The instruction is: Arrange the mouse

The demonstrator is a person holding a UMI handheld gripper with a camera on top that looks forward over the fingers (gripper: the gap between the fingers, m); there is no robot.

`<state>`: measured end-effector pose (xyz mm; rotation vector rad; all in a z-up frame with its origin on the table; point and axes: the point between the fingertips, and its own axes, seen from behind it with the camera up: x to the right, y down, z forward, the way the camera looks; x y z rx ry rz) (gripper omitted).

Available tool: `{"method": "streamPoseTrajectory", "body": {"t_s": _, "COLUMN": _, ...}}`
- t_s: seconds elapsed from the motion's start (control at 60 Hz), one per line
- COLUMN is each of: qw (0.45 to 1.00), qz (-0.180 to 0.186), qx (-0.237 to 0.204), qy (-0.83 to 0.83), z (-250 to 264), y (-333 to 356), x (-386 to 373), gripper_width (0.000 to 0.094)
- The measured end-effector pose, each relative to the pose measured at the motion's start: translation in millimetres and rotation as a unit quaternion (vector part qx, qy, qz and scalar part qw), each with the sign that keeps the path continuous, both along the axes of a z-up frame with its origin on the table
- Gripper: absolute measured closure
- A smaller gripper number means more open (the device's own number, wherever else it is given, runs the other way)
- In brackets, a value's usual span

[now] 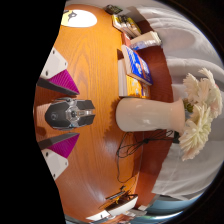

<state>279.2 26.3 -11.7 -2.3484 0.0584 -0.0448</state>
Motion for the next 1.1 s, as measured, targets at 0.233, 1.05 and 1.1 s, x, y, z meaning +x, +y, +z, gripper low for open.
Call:
{"method": "streamPoseTrajectory", "body": {"t_s": 0.233, "qw": 1.0, "qz": 0.012, "qx": -0.002, "qy": 0.009, "z": -2, "y": 18, "x": -1, "gripper_width": 0.045}}
{"method": "streamPoseTrajectory", "body": {"t_s": 1.05, "qw": 0.987, "qz": -0.014, "qx": 0.161, "qy": 0.013, "z": 272, "y": 34, "x": -210, "gripper_width": 0.0597}}
{"method": "streamPoseTrajectory", "body": {"t_s": 1.1, "qw": 0.987, "qz": -0.002, "qx": 0.157, "qy": 0.02, "z": 270, "y": 33, "x": -245, "gripper_width": 0.0596}}
